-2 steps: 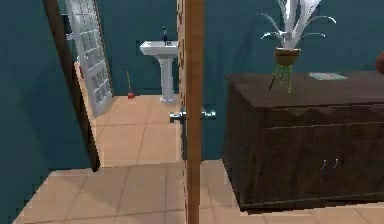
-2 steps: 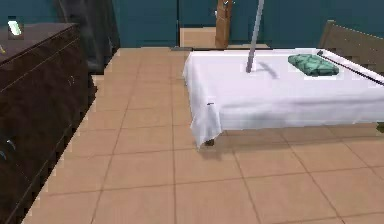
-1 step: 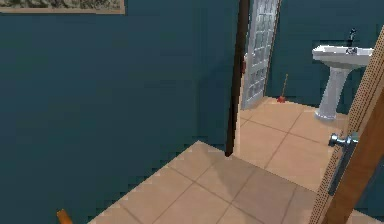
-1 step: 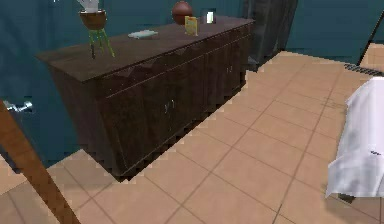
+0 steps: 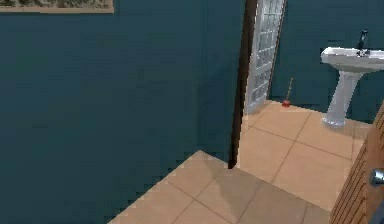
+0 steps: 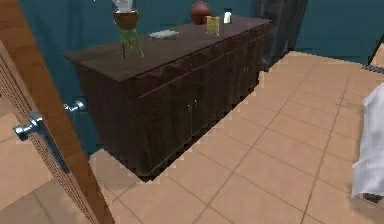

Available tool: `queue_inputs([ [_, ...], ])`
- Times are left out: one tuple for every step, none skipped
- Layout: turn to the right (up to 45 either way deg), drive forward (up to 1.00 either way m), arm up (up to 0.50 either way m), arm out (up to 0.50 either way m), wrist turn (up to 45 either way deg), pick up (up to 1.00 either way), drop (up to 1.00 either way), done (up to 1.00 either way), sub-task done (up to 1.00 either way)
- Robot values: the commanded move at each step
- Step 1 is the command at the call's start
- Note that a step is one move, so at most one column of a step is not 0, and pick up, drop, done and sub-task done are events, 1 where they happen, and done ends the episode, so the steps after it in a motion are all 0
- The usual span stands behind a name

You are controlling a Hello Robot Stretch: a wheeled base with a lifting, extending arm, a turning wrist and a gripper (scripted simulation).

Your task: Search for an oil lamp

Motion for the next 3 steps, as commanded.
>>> queue_inputs([
  [15.0, 0.00, 0.00, 0.00, 0.0, 0.00, 0.00, 0.00, 0.00],
  [0.0, 0.45, 0.00, 0.00, 0.0, 0.00, 0.00, 0.00, 0.00],
  [-30.0, 0.00, 0.00, 0.00, 0.0, 0.00, 0.00, 0.00, 0.00],
])
